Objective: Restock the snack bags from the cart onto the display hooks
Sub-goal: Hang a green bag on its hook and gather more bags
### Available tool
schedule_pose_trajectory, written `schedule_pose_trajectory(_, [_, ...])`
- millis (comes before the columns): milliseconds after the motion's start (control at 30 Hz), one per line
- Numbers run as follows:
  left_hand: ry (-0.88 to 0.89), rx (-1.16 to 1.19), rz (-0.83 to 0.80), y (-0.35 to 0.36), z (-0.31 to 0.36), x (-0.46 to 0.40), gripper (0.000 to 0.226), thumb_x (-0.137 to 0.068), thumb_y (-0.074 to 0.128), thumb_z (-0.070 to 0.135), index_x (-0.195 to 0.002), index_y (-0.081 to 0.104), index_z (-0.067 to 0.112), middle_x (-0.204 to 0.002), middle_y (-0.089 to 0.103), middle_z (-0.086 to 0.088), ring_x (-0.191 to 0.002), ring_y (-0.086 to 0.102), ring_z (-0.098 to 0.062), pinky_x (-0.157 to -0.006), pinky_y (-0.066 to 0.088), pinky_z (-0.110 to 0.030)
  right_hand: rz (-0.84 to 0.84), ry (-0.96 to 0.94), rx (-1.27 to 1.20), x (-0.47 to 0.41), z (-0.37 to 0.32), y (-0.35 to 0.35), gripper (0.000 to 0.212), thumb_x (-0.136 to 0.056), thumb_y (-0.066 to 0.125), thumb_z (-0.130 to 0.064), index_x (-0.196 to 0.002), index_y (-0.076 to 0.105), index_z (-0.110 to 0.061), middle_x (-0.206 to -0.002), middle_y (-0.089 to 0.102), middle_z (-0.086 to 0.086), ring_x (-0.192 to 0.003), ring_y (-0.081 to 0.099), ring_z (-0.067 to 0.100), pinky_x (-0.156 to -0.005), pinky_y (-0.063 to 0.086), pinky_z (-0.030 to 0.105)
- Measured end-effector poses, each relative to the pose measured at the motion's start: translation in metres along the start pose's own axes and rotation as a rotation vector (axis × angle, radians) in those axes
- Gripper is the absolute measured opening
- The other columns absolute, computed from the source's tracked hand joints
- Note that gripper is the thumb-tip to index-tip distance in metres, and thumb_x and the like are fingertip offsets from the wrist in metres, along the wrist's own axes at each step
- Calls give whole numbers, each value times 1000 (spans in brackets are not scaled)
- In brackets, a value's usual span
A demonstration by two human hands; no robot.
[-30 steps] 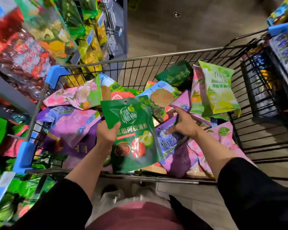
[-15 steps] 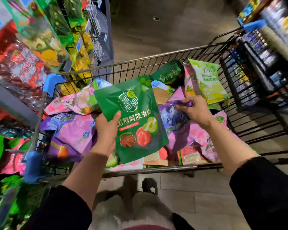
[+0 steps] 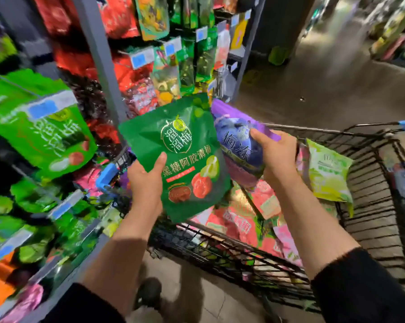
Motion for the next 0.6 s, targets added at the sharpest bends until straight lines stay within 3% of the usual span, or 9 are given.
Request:
schedule_pose_trajectory(100, [65, -42, 163, -54, 36, 23, 40, -66, 77, 42, -83, 54, 15, -91, 60, -8, -84, 55, -23, -85, 50, -54, -183, -32, -31, 25, -18, 56, 45, -75, 75, -6, -47, 44, -23, -43, 37, -15, -49, 33, 6, -49, 27, 21])
schedule_pose_trajectory(167, [85, -12, 297, -96, 60, 40, 27, -77, 77, 28, -76, 51, 18, -84, 60, -6, -84, 56, -22, -88, 49, -57, -299, -47, -63, 51, -31, 97, 42, -74, 77, -10, -48, 47, -23, -41, 39, -17, -47, 32, 4, -48, 27, 22])
schedule_pose_trajectory(233, [138, -11, 420, -141, 84, 59, 24, -78, 77, 23, -73, 54, 20, -82, 60, -5, -82, 58, -25, -87, 49, -57, -403, -47, -109, 84, -41, 139, 26, -66, 78, -19, -53, 55, -17, -51, 50, -9, -55, 42, 9, -54, 34, 24])
schedule_pose_trajectory(300, [200, -3, 500, -189, 99, 74, 20, -71, 77, 33, -77, 65, 18, -88, 68, -9, -84, 63, -28, -85, 52, -57, -502, -35, -140, 122, -46, 180, 21, -59, 76, -26, -63, 62, -11, -65, 59, 5, -65, 50, 15, -60, 42, 31])
schedule_pose_trajectory(400, [240, -21, 673, -262, 120, 107, 53, -68, 76, 43, -96, 65, -1, -95, 67, -10, -85, 61, -24, -83, 54, -52, -648, -27, -169, 191, -56, 236, 15, -64, 75, -21, -61, 63, -13, -66, 59, 8, -65, 52, 17, -59, 44, 34])
schedule_pose_trajectory(467, [299, -14, 766, -306, 139, 137, 25, -80, 75, 22, -95, 67, 4, -95, 68, -6, -87, 63, -22, -82, 55, -37, -752, -47, -176, 243, -65, 271, 20, -69, 75, -15, -58, 59, -12, -62, 53, 5, -62, 45, 14, -57, 37, 29])
schedule_pose_trajectory(500, [321, -9, 814, -331, 146, 152, 10, -84, 72, 13, -91, 67, 9, -93, 69, -5, -88, 64, -21, -83, 55, -37, -807, -56, -186, 272, -73, 287, 19, -69, 74, -16, -60, 58, -10, -62, 51, 5, -62, 43, 14, -57, 35, 28])
schedule_pose_trajectory(600, [343, 3, 923, -409, 165, 196, 16, -86, 69, 8, -78, 65, 22, -85, 69, -2, -84, 65, -21, -84, 54, -43, -947, -73, -228, 359, -92, 337, 26, -74, 75, -9, -58, 55, -8, -60, 46, 4, -63, 40, 14, -57, 32, 28])
Point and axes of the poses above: each hand's wrist, its own x-axis away from the middle knuckle, its own y-axis out of the palm, z = x × y, the point moved 7 cm from there along -x, towards the middle knuckle
